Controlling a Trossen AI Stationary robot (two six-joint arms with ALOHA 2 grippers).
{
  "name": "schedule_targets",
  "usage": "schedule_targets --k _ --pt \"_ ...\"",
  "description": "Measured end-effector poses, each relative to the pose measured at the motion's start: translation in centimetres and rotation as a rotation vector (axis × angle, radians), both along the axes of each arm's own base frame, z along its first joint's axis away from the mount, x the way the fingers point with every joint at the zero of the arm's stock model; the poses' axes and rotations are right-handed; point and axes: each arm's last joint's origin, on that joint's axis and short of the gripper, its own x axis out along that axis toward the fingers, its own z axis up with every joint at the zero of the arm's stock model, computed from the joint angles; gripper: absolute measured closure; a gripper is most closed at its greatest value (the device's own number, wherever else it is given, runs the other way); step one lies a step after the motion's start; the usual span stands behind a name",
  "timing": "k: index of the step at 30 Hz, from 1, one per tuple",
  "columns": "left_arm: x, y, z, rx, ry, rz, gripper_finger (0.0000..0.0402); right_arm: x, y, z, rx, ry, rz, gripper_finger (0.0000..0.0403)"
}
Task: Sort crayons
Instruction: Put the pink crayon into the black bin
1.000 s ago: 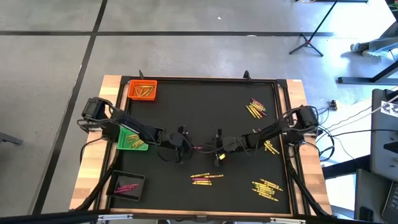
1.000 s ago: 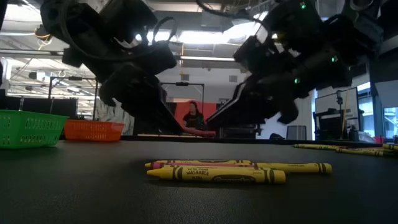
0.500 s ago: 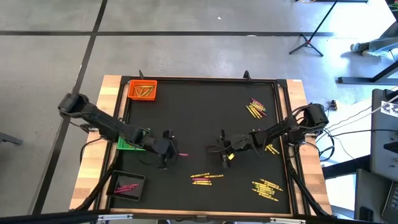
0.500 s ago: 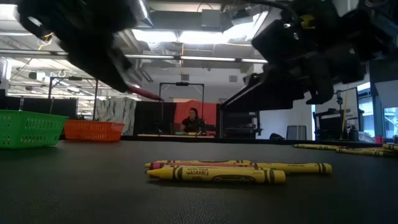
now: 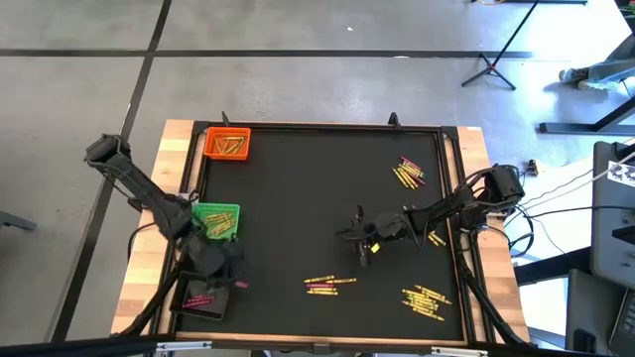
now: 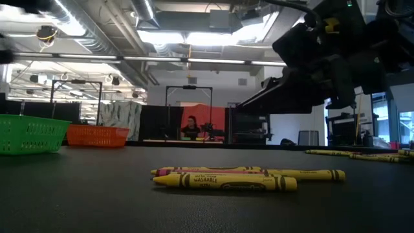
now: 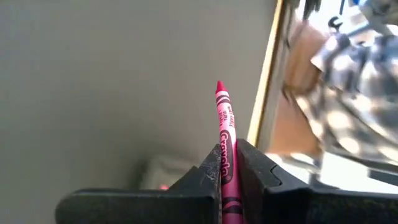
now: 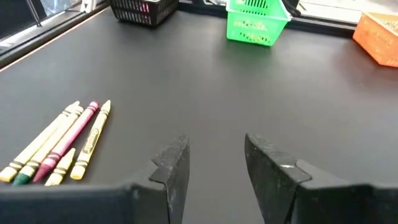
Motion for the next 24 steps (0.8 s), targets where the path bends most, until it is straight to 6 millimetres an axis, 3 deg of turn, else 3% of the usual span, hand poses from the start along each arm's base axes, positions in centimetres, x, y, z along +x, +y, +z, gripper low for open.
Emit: schedule_targets --k 6,13,19,24 --pt "-2.5 -2.3 -0.1 -0.098 0.148 0.051 0.0388 0.0 0.0 0.0 -0.011 -0.002 0.003 0.0251" --pt "-5.3 -3.2 -0.8 -0.025 0.266 0.156 0.0388 0.0 0.0 -0.1 -0.013 0.008 0.004 0.0251" --pt "-5.9 -3.3 -0.9 0.000 0.244 0.185 0.0385 0.0 0.0 -0.1 -0.014 0.010 0.004 0.0251" --pt "-6.1 -3.2 -1.0 -0.011 0.312 0.226 0.0345 0.0 0.0 -0.1 -0.014 0.010 0.004 0.0251"
